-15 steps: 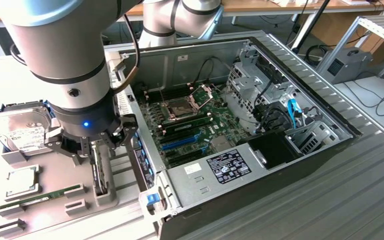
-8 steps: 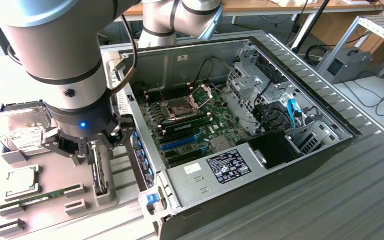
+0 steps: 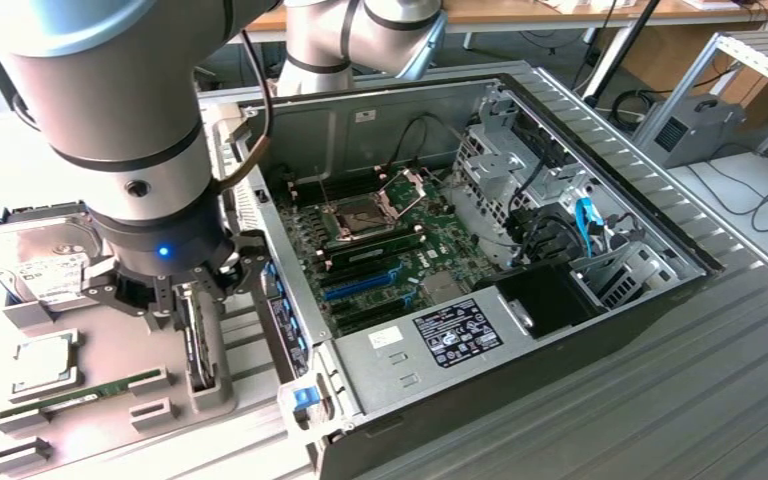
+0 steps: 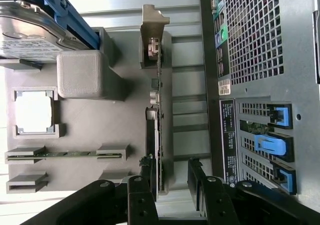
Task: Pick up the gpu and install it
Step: 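Pick up the gpu and move the gpu toward the slot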
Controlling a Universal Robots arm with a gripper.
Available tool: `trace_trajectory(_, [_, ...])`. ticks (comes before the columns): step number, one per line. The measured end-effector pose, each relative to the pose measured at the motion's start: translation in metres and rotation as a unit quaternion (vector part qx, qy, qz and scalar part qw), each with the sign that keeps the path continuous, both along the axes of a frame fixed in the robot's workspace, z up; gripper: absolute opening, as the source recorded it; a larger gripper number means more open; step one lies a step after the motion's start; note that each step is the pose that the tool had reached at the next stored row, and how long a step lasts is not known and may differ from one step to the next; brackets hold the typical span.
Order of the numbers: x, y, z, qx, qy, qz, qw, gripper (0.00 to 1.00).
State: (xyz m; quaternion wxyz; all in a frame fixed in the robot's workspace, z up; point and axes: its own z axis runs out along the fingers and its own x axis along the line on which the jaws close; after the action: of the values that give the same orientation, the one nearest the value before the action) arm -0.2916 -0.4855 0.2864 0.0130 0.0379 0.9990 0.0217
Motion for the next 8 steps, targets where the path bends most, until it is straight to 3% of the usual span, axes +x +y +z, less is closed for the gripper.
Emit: trace_trajectory(8, [-0.0008, 0.0001, -0.0010, 0.0000, 0.0000, 0.000, 1.0000, 0.42])
